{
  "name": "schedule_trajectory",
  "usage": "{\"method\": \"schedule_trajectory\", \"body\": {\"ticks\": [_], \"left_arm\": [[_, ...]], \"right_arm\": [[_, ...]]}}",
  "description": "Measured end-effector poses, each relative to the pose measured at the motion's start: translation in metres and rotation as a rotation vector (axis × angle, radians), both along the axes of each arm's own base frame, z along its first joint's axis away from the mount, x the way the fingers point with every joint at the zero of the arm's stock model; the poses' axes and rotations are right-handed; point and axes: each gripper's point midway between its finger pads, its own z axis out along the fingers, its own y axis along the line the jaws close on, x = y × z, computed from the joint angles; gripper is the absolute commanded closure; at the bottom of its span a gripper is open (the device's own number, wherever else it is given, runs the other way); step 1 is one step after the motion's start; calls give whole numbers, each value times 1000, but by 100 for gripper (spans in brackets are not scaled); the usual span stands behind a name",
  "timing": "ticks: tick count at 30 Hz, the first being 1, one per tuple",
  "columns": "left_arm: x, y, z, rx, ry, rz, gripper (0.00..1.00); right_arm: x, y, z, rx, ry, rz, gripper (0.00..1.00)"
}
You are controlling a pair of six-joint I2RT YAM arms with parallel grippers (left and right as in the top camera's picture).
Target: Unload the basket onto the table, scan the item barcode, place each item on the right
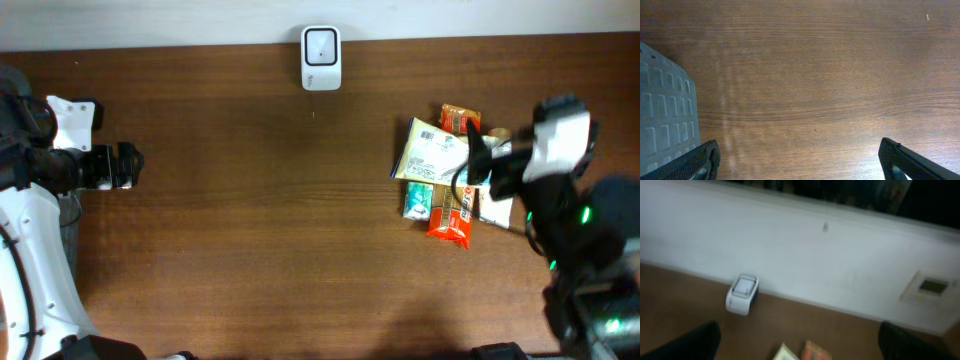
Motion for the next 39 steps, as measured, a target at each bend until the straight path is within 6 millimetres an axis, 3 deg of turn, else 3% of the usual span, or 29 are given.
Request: {"method": "schedule_trajectory", "body": {"ticks": [4,5,7,10,13,18,39], "left_arm": [[0,0,0,-1,-1,-1,1],[0,0,0,-1,1,0,1],[0,0,0,-1,0,0,1],[0,0,0,0,0,0,1],[0,0,0,0,0,0,1],[0,0,0,-1,0,0,1],[0,0,0,-1,0,0,1]], "right_arm": [[-30,-3,-49,7,-169,-2,1],[-40,-5,-77,7,-203,-4,1],[-47,-5,-104,12,-247,-3,1],[-53,-6,-161,9,-221,-4,1],[-55,-6,-188,8,-208,-3,1],[-53,-5,-234,-7,-32,3,1],[-54,-4,-237,-9,-19,5,1]]}}
